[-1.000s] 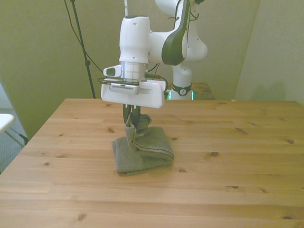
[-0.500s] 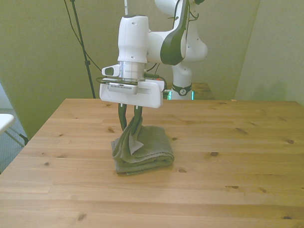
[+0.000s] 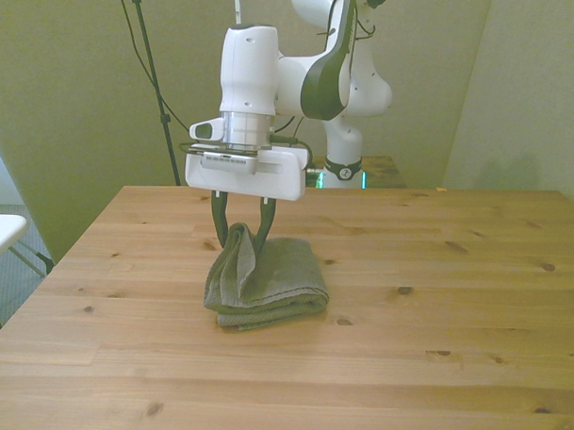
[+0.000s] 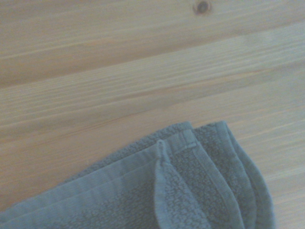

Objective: Fold the towel

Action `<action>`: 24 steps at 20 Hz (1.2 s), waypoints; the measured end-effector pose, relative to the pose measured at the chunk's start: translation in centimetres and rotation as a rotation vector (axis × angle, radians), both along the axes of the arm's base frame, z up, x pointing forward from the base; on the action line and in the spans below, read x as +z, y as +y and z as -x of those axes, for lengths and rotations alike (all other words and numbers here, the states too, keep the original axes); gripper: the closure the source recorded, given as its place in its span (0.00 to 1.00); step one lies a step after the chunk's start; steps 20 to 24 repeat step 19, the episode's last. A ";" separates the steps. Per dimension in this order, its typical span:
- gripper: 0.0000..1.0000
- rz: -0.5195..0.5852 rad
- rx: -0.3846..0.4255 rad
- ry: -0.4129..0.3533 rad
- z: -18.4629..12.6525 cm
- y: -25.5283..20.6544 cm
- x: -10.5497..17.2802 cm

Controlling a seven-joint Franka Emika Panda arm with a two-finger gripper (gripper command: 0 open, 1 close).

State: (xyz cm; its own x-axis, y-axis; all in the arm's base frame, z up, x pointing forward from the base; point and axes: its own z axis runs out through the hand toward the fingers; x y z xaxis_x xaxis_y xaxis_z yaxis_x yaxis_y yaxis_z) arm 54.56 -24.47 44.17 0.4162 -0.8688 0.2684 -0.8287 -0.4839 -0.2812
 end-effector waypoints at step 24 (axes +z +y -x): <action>0.00 -0.112 0.243 0.105 12.1 17.8 2.1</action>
